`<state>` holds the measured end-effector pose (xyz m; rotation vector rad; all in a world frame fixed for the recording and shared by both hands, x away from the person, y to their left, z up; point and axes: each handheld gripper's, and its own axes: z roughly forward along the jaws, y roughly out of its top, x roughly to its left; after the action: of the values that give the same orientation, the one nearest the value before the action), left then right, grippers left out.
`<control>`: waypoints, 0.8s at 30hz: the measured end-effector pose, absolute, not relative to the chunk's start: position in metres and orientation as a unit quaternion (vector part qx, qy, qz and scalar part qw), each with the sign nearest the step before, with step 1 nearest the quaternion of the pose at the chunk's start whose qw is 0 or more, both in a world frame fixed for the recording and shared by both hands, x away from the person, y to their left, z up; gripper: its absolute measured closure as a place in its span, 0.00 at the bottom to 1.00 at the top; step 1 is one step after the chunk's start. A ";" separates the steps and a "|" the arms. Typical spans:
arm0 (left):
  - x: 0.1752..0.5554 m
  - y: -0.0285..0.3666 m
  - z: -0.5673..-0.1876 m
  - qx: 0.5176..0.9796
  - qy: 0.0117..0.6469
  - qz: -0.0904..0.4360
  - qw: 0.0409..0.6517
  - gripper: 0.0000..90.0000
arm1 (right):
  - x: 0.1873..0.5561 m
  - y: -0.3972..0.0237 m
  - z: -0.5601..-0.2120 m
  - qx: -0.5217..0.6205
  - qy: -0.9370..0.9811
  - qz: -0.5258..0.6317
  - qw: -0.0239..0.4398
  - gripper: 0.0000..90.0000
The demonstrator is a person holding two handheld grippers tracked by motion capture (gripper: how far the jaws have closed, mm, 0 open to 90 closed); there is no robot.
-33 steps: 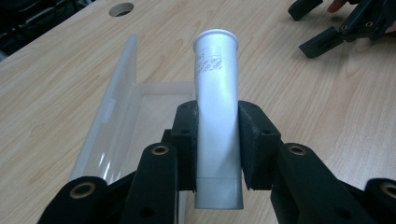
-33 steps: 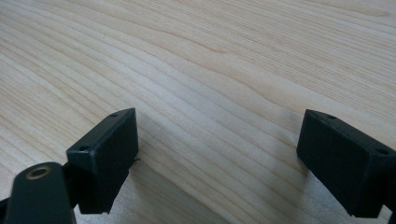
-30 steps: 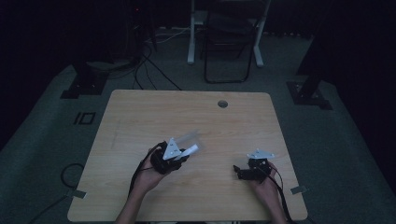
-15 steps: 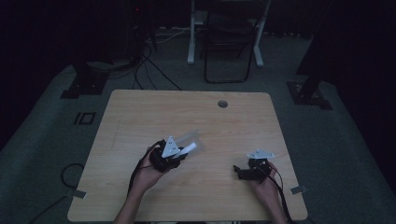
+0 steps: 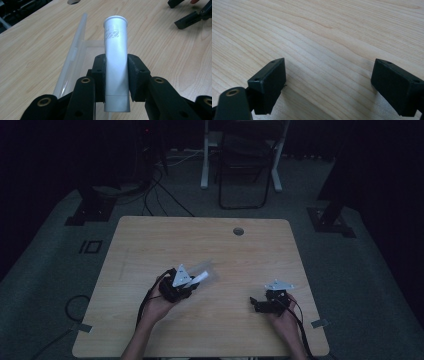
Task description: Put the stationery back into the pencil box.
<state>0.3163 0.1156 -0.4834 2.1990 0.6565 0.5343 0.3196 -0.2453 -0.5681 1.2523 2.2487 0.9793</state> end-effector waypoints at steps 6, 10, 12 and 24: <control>0.319 0.117 -0.485 0.861 0.263 0.209 0.381 0.78 | 0.320 -0.245 -0.568 0.446 0.801 0.349 0.193 0.14; 0.321 0.118 -0.486 0.861 0.264 0.210 0.380 0.78 | 0.320 -0.245 -0.568 0.446 0.801 0.349 0.192 0.14; 0.321 0.118 -0.486 0.861 0.266 0.209 0.380 0.78 | 0.320 -0.245 -0.568 0.446 0.801 0.349 0.193 0.14; 0.327 0.121 -0.490 0.858 0.277 0.214 0.376 0.78 | 0.320 -0.245 -0.568 0.446 0.801 0.349 0.193 0.14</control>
<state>0.3270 0.1206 -0.4896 2.1950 0.7085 0.5480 0.3196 -0.2453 -0.5681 1.2523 2.2490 0.9790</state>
